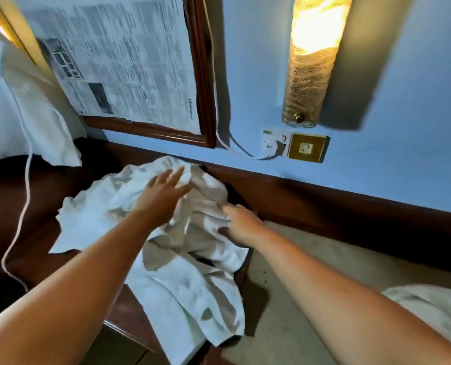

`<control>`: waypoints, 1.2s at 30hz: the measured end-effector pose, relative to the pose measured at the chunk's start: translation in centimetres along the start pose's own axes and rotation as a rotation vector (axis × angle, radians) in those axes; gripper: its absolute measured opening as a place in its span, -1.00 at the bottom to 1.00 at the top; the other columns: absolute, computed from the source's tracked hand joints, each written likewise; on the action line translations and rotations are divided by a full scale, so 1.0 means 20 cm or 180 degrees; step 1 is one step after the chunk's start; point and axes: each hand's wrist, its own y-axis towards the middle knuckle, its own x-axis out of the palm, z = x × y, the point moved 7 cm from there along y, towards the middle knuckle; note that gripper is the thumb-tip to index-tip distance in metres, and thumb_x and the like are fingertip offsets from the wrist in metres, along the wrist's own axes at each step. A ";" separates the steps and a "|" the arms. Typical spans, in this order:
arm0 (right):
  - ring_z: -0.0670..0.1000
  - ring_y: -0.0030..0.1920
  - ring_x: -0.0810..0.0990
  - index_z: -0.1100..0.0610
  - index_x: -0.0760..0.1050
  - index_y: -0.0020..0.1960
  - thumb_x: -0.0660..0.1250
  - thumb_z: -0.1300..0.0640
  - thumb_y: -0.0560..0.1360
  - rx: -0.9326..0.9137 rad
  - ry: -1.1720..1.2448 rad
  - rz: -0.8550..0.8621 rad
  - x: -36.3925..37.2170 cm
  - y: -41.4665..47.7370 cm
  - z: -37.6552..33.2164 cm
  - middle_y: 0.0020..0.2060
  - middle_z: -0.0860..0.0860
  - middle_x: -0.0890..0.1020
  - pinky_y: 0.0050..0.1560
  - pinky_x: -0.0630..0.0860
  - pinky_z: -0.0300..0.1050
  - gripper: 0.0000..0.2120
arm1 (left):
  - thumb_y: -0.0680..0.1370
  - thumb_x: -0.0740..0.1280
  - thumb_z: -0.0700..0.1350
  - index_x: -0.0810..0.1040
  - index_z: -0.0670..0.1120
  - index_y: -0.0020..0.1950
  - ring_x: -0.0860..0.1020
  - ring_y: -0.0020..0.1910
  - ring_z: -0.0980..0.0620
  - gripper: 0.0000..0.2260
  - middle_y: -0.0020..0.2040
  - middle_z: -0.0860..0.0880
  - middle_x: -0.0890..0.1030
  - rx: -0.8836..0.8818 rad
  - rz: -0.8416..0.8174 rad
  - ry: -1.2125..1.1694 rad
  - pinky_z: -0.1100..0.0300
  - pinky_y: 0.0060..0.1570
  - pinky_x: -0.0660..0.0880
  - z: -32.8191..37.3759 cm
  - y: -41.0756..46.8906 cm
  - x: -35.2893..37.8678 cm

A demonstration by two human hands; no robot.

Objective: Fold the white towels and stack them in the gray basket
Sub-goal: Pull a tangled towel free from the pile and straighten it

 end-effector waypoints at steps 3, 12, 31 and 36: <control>0.16 0.38 0.46 -0.10 0.16 0.58 0.38 -0.05 0.56 0.0547 -0.0079 0.0016 0.08 -0.22 0.35 0.49 0.10 0.36 0.28 0.46 0.00 -0.33 | 0.57 0.21 -0.30 0.18 0.20 0.60 0.01 0.63 -0.12 -0.32 0.67 -0.05 -0.04 0.0284 -0.0214 -0.0316 -0.11 0.53 0.10 0.32 0.00 0.14; 0.12 0.30 0.50 0.00 0.39 0.44 0.35 -0.01 0.55 0.2677 0.0568 0.1070 0.32 -1.37 1.39 0.35 0.10 0.43 0.26 0.46 -0.04 -0.53 | 0.60 0.32 -0.11 0.34 0.19 0.54 0.32 0.51 -0.18 -0.48 0.63 -0.04 0.18 0.1597 -0.0927 -0.1566 -0.11 0.39 0.38 1.47 -0.16 0.51; 0.23 0.16 0.54 0.11 0.44 0.23 0.17 0.20 0.55 0.3642 0.0936 0.1404 0.83 -2.58 1.83 0.20 0.17 0.54 0.09 0.52 0.01 -0.73 | 0.61 0.34 -0.04 0.43 0.14 0.48 0.40 0.43 0.15 -0.57 0.49 0.08 0.43 0.2141 -0.2057 -0.1669 0.32 0.37 0.26 2.17 -1.30 0.47; 0.19 0.00 0.55 0.14 0.43 -0.05 0.18 0.14 0.61 0.2459 0.1445 0.1078 0.87 -2.57 1.43 -0.08 0.11 0.56 -0.07 0.49 -0.02 -0.89 | 0.57 0.40 -0.12 0.44 0.08 0.48 0.53 0.29 0.14 -0.52 0.42 0.06 0.52 0.1569 -0.1985 -0.2176 0.28 0.29 0.43 2.22 -1.66 0.43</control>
